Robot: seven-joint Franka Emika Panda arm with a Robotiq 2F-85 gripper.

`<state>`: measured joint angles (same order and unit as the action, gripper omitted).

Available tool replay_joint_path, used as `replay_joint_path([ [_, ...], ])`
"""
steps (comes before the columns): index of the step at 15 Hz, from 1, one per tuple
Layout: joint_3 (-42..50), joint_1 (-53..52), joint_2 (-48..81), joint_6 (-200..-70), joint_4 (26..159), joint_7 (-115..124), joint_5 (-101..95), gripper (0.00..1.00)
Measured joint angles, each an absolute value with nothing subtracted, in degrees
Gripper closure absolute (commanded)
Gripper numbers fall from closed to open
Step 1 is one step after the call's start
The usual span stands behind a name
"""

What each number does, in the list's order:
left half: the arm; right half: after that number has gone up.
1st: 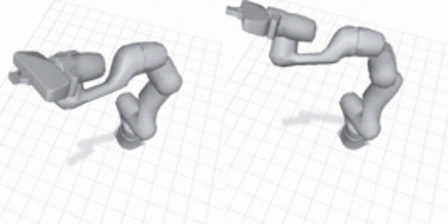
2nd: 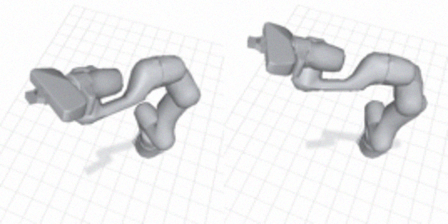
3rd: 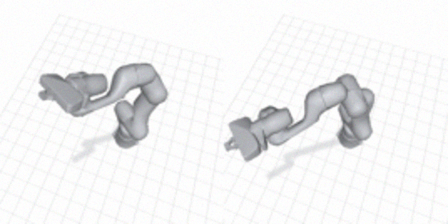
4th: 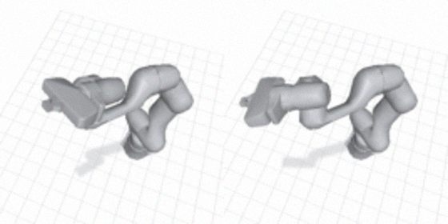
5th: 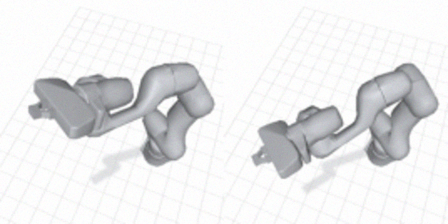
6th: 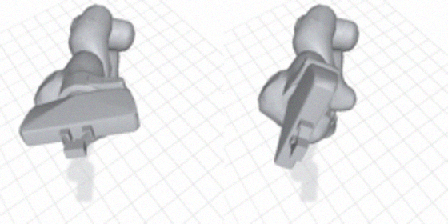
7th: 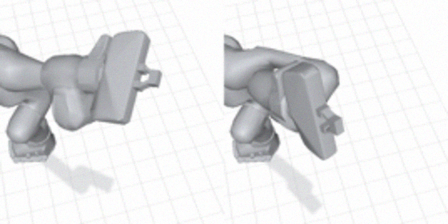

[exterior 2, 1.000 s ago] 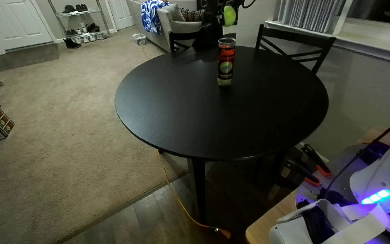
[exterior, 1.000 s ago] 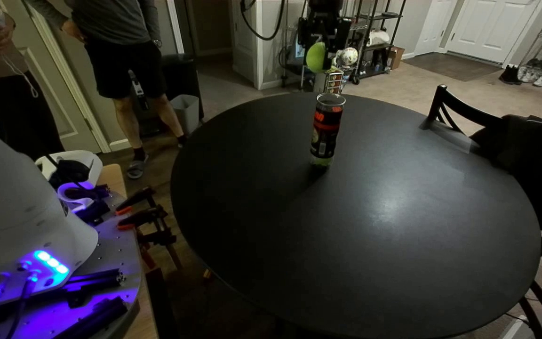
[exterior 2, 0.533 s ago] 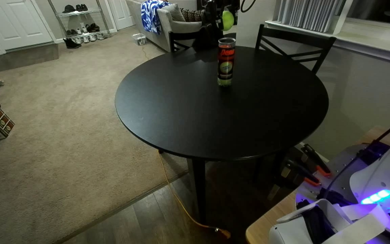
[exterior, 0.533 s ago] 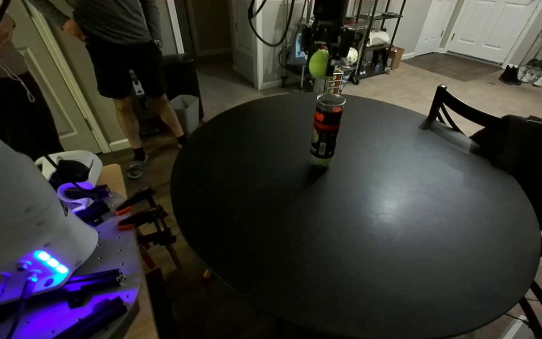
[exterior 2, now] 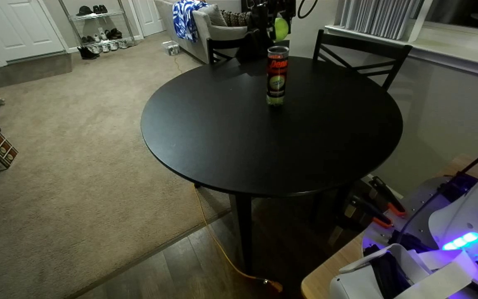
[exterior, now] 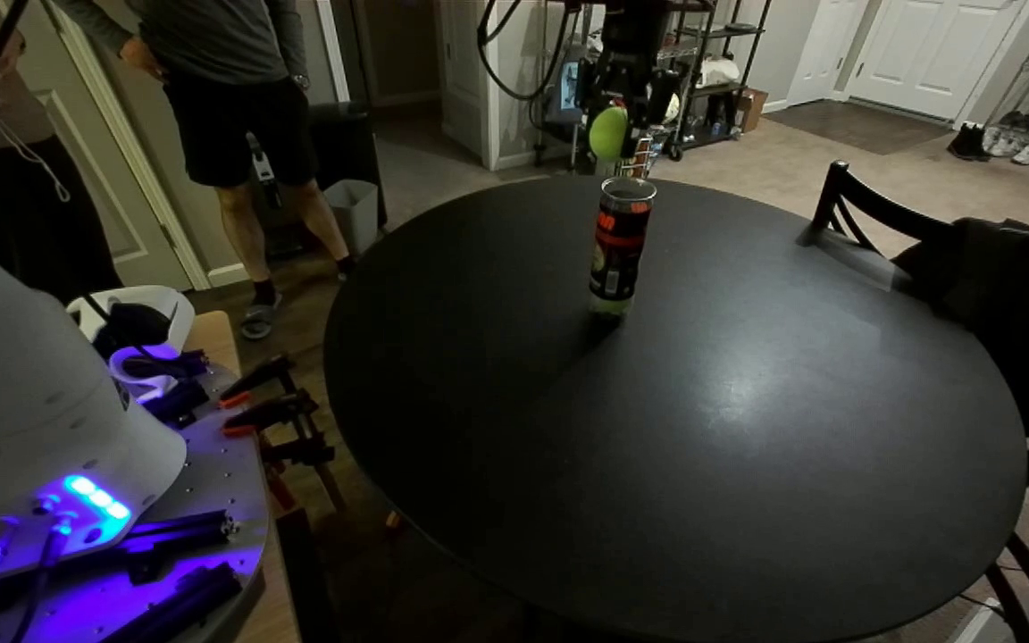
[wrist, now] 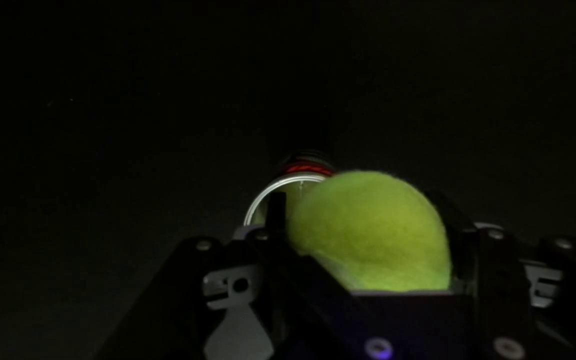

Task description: Put the tennis ball into the the cylinder

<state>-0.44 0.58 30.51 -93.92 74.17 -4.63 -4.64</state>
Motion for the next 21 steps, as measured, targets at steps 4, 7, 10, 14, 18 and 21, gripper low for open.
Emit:
replay_joint_path([
  [4,-0.4,1.1,31.2,-93.9,73.8,-5.7,-4.6,0.57],
  [7,-0.5,1.1,32.4,-93.9,72.8,-6.8,-4.6,0.57],
  [10,-0.5,1.1,33.8,-93.9,71.4,-7.6,-4.6,0.57],
  [14,-0.5,1.3,34.9,-93.9,70.0,-8.3,-4.6,0.57],
  [18,-0.4,1.6,35.7,-93.9,69.0,-8.8,-4.6,0.03],
  [21,-0.4,2.0,36.2,-93.9,68.3,-9.2,-4.6,0.00],
])
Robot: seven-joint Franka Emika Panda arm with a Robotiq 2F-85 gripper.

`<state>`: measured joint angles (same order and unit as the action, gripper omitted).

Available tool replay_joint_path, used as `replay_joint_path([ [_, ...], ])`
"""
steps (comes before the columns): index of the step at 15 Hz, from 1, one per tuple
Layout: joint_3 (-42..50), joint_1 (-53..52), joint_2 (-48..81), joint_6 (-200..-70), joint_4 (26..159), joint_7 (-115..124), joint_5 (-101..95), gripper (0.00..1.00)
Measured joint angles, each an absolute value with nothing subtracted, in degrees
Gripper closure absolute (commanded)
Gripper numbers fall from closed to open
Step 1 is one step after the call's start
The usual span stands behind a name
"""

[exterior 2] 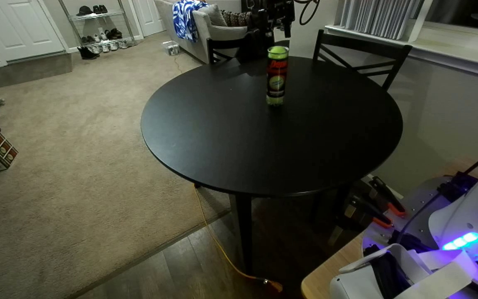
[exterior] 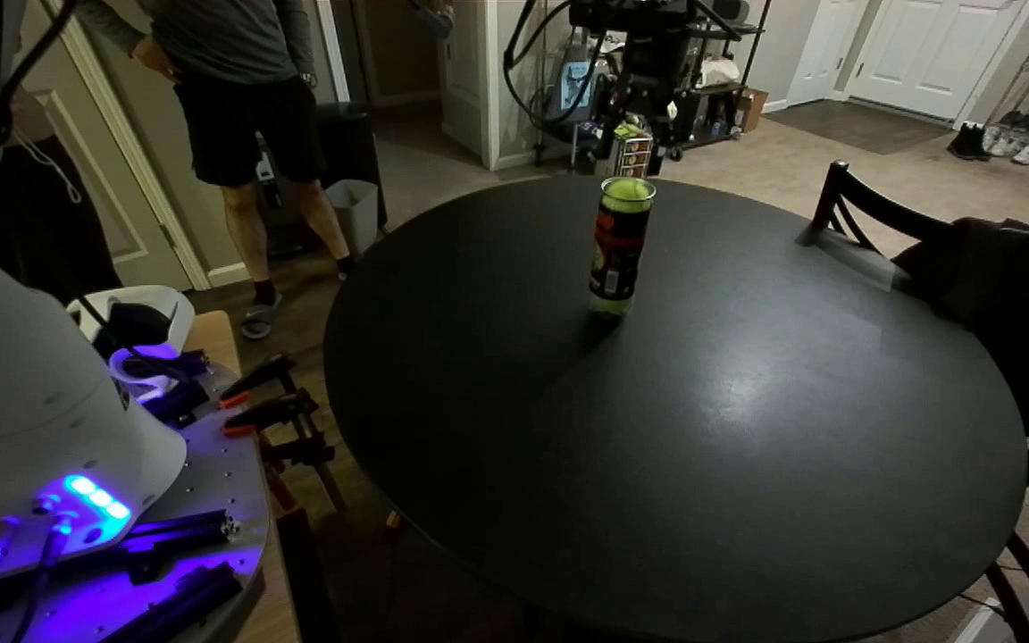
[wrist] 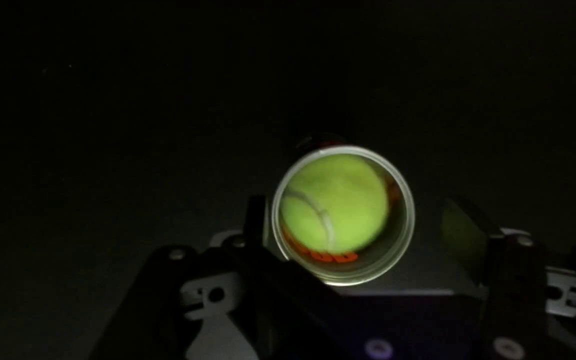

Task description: Put the tennis ball into the the cylinder

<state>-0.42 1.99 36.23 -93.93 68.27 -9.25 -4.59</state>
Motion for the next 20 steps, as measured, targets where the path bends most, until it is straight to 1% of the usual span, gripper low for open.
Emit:
replay_joint_path([
  [8,-0.5,2.3,36.4,-93.8,67.5,-10.6,-4.7,0.00],
  [14,-0.9,-1.5,36.4,-92.7,67.6,-10.8,-6.5,0.00],
  [20,-0.7,-1.5,36.4,-92.5,67.6,-10.8,-6.6,0.00],
])
